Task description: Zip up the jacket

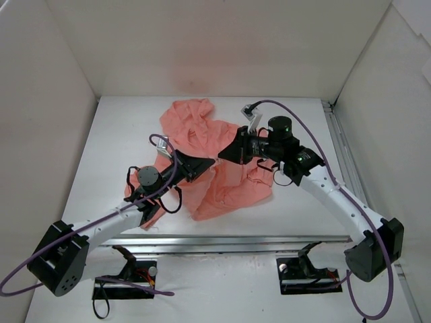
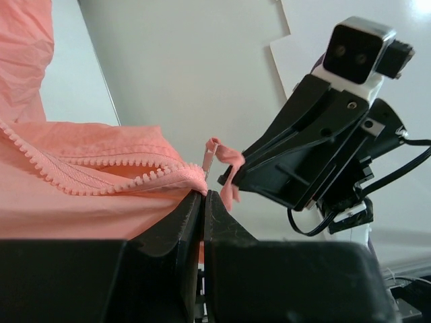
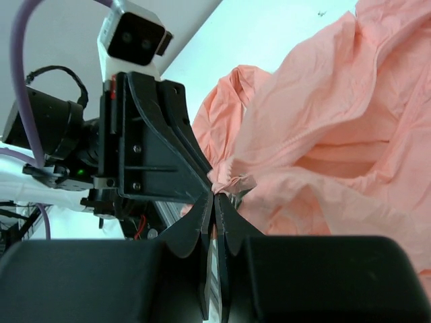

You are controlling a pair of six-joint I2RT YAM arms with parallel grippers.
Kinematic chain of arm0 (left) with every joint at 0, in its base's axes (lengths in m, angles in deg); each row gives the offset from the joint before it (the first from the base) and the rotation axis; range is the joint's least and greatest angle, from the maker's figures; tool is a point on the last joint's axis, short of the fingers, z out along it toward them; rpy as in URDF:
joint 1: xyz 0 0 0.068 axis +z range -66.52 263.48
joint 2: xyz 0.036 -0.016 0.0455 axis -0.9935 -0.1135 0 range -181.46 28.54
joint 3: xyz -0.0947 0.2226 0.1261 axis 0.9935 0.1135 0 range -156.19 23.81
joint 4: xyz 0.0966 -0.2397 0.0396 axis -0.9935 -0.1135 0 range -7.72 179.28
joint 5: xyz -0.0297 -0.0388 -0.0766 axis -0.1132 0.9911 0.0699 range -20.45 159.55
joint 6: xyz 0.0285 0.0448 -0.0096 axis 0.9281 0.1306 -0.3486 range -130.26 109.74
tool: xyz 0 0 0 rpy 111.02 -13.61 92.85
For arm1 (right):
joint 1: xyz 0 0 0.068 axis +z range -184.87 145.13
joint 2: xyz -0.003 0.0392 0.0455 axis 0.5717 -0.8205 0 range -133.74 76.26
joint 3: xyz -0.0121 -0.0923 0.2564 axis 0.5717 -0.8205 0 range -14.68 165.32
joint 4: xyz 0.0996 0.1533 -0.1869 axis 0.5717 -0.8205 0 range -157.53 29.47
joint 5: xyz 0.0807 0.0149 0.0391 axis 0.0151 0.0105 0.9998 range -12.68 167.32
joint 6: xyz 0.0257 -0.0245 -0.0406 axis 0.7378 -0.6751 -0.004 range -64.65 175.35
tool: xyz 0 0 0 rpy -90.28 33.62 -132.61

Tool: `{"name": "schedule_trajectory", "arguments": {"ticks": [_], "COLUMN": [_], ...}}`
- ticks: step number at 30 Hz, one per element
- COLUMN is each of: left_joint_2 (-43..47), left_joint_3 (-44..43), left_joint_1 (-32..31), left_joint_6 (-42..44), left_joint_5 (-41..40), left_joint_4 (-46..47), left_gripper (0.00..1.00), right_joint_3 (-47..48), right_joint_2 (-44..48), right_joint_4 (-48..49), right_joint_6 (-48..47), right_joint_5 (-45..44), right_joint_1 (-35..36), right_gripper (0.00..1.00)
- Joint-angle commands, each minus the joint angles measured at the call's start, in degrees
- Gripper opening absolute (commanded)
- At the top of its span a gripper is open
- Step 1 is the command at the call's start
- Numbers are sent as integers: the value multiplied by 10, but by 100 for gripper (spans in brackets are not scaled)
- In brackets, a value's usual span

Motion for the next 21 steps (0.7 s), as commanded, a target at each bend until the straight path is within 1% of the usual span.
{"name": "schedule_trajectory", "arguments": {"ticks": [1,8,13,21], "left_joint_2": [4,-9,-21,-36], "left_joint_3": [-33,-74,-77,-82], "left_joint_1": [4,4,4,4], "left_joint_6": [13,44,42,40], "left_joint_5": [40,86,108,136], "left_joint_4": [27,11,33,59], "left_gripper": [0,0,0,0], "right_joint_3": [38,61,77,110], "right_joint_2": [-7,-39,-61,-87], "right_joint_4": [25,21,21,22], "right_joint_6": [-6,-8,-7,-5], "right_joint_5": [4,0,-14,-28], "right_joint_1": [5,16,32,40], "right_gripper": [0,0,0,0]}}
